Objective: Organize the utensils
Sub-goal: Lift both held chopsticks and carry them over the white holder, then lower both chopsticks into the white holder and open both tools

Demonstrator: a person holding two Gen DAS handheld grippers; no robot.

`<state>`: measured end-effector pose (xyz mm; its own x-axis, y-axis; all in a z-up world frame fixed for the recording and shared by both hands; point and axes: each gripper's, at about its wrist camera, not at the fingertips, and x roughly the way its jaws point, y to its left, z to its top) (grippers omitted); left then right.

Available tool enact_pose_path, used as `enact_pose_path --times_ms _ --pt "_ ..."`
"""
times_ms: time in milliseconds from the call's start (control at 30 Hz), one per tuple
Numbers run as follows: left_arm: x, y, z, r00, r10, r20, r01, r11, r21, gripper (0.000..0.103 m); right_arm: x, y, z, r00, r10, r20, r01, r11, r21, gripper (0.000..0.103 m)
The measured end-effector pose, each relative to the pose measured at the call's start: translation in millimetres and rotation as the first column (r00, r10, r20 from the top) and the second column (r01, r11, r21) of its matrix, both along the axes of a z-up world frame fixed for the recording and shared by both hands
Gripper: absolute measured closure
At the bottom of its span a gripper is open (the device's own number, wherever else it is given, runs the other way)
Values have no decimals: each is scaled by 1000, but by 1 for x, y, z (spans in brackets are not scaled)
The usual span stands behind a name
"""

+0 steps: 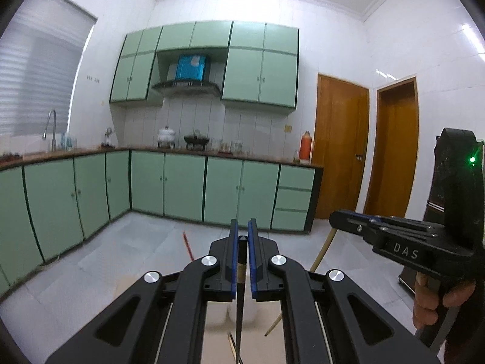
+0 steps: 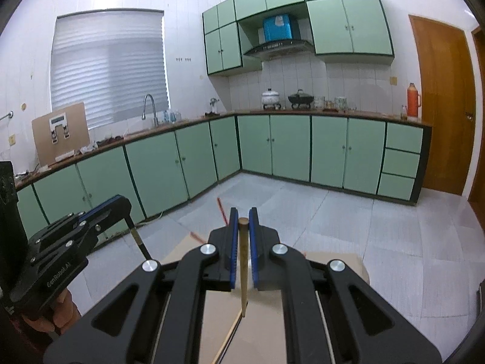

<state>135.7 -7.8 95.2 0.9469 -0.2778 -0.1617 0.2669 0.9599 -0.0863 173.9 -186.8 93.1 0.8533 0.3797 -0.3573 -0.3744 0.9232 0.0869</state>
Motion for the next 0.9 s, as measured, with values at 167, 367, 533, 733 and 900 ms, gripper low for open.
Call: enact_pose_path --times_ms 167,367,533,733,900 --pt "26 -6 24 998 -2 57 1 1000 9 97 32 -4 23 1000 -11 28 11 1000 7 97" --pt "69 -14 37 996 2 93 -2 1000 6 97 73 -8 27 999 -30 28 30 1000 0 97" --pt "108 -18 34 995 20 99 -22 1000 17 97 106 -9 15 999 -46 21 46 999 -20 97" --pt "156 -21 3 998 45 49 -46 999 22 97 141 -8 -13 999 -39 -29 39 999 -12 97" --pt "183 -24 -28 998 59 -9 -58 997 48 97 155 -6 -37 997 -32 -74 32 999 -5 97"
